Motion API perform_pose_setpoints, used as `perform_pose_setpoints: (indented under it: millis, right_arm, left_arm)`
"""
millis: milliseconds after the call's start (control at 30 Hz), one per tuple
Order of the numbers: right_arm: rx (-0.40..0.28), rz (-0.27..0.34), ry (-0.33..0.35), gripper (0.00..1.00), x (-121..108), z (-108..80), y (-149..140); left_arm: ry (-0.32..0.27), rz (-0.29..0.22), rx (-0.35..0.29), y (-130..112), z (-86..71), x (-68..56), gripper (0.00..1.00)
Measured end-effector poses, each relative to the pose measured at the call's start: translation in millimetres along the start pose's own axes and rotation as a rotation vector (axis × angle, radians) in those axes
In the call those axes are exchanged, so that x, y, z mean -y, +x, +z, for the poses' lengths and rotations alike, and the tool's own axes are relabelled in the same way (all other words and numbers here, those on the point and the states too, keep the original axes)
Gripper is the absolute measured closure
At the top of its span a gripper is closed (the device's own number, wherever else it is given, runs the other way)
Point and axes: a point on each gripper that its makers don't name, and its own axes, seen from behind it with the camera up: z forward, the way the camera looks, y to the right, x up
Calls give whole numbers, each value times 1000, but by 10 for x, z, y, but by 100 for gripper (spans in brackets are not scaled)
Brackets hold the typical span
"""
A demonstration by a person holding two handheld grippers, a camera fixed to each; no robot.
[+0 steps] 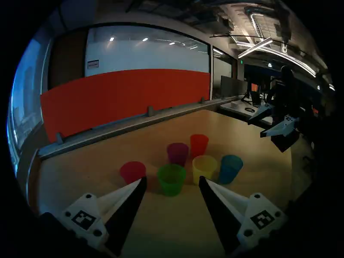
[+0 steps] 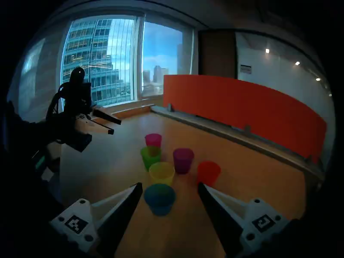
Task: Pour water
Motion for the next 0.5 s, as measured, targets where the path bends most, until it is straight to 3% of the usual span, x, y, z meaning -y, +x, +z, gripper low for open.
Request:
perform_pose_setpoints:
  millis: [500]
  right_arm:
    - [52, 2, 27, 0, 87, 230, -284]
  left_arm:
    - [-12, -14, 29, -226, 145, -12, 11]
